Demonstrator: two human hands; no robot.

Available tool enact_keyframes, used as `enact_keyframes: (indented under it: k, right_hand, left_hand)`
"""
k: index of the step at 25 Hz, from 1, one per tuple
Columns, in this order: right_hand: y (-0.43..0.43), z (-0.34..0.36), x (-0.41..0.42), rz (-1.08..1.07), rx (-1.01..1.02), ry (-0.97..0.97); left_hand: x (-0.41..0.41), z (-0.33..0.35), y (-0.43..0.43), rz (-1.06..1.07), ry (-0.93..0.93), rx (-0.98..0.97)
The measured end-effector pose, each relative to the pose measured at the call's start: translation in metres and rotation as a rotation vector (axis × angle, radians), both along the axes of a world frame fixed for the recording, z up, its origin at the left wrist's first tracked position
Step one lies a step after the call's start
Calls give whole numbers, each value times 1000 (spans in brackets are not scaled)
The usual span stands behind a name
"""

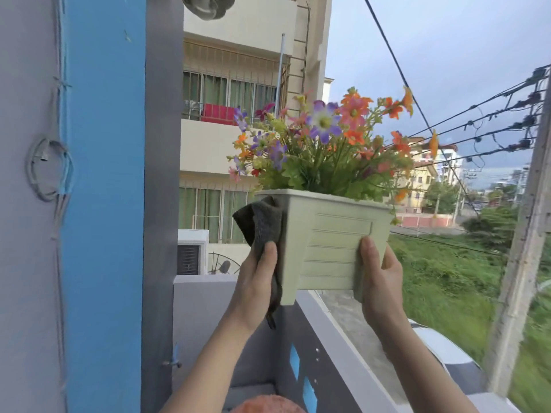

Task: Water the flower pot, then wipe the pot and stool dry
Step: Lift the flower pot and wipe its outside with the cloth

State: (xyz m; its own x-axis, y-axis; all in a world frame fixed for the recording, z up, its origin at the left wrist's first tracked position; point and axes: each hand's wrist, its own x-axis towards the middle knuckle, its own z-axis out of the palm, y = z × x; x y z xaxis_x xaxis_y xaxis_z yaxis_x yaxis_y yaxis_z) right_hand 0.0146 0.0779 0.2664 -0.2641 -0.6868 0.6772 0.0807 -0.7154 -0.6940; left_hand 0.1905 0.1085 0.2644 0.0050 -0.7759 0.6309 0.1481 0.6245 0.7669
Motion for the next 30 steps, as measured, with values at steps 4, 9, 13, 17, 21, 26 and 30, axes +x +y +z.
enact_keyframes:
  k: [4, 9, 13, 17, 21, 26, 30]
  right_hand:
    - [0, -2, -6, 76, 12, 49]
    - [3, -4, -4, 41, 6, 86]
    - [4, -5, 2, -9, 30, 43]
    - [5, -9, 3, 83, 55, -40]
    - [10, -1, 1, 168, 43, -47]
    - [4, 3, -3, 257, 100, -76]
    - [-4, 5, -12, 262, 165, 37]
  left_hand:
    - [13, 16, -21, 183, 48, 26]
    - [16, 36, -29, 274, 186, 62]
    - [-1, 28, 3, 348, 83, -162]
    - [7, 25, 5, 349, -73, -282]
    - [29, 26, -17, 343, 58, 78]
    - [32, 10, -11, -132, 238, 304]
    - [33, -1, 6, 7, 142, 163]
